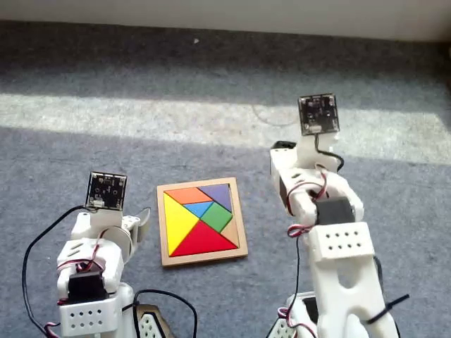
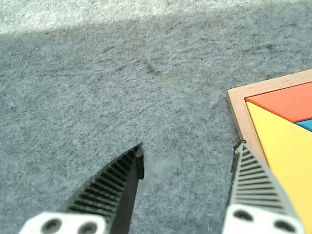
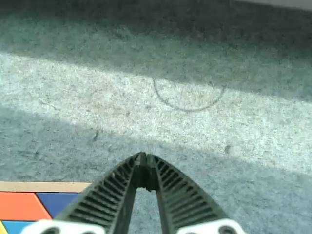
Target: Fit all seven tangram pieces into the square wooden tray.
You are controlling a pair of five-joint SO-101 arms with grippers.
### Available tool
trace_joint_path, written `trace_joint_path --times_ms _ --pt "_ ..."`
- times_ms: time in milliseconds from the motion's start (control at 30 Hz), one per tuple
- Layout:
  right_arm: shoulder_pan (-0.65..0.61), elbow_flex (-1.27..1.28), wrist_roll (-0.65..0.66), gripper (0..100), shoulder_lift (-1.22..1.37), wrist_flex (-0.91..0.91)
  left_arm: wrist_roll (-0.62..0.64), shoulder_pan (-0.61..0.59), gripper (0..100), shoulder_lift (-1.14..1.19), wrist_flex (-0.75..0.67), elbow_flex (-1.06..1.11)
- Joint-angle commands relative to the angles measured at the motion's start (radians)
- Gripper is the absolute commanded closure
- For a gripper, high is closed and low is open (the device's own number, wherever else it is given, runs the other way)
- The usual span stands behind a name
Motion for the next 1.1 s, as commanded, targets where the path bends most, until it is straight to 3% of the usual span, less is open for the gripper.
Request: trace_joint_path --times_ms 0,500,933,1067 --pt "0.018 0.027 -0.009 99.3 -0.186 -0.019 -0.006 0.016 71 -0.012 -0.029 -0.013" --pt "0.047 0.541 -0.008 99.1 -1.072 -0.008 -0.006 0.016 71 -0.012 -0.025 -0.007" --pt "0.048 0.766 -0.009 99.1 -1.059 0.213 -0.006 0.016 71 -0.012 -0.026 -0.004" --pt "0.114 0.903 -0.009 99.1 -1.055 0.237 -0.006 0.016 71 -0.012 -0.031 -0.004"
